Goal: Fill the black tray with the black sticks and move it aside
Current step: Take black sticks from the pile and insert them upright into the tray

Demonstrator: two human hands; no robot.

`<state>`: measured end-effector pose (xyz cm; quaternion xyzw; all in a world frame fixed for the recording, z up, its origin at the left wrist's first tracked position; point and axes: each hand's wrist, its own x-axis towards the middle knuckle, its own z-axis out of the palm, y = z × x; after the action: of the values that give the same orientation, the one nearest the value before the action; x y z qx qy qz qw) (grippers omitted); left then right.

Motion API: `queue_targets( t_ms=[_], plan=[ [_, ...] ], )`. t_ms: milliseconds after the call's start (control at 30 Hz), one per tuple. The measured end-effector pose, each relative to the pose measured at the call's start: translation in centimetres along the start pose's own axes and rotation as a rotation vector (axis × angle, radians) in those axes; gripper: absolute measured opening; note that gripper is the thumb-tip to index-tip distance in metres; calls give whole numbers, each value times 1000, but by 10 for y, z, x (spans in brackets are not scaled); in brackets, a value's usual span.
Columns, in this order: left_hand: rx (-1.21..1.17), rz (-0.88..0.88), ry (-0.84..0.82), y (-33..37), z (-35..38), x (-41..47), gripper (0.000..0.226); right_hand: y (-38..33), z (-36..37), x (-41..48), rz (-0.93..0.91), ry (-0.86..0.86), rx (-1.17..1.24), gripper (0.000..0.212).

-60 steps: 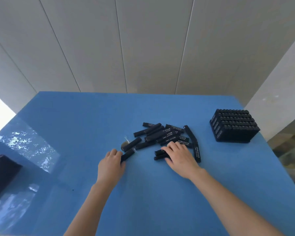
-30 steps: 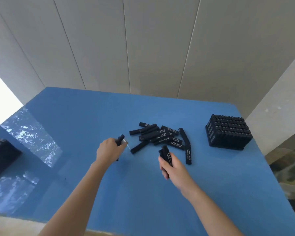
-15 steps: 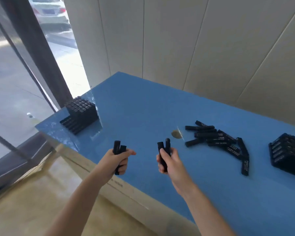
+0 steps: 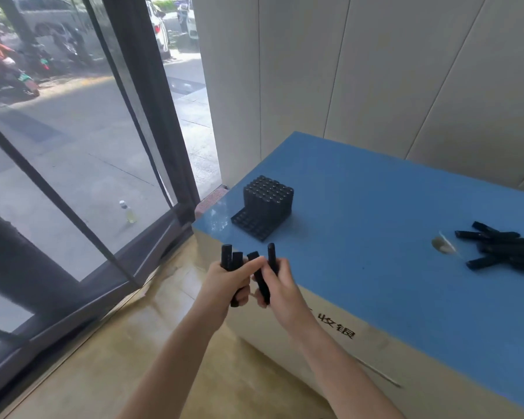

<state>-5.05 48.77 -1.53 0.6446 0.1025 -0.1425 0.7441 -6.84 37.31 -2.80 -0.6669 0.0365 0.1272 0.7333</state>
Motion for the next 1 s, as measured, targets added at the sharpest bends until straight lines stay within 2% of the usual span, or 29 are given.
queue_targets(
  t_ms=[100,200,300,433,633,800,867,1000],
  plan=[
    [-7,27,15,6,-26,12,38,-1,29,18,1,8,-33,28],
    [6,46,37,12,-46,34,33,-2,43,42,4,47,-70,29],
    [66,88,66,19,-65,65,27,-3,45,74,-56,165,-171,33],
    [128,120,83,35,-89,114,41,-1,37,116,-131,297,-226,29],
    [145,80,-31,55,-110,172,35,6,13,145,-209,405,-300,6],
    [139,35,-83,55,-108,209,43,14,-8,154,-220,585,-471,6],
    [134,23,-122,57,-106,222,43,16,-13,156,-261,655,-594,12],
    [167,-6,-197,65,-104,244,34,14,-15,161,-292,803,-747,18]
  ],
)
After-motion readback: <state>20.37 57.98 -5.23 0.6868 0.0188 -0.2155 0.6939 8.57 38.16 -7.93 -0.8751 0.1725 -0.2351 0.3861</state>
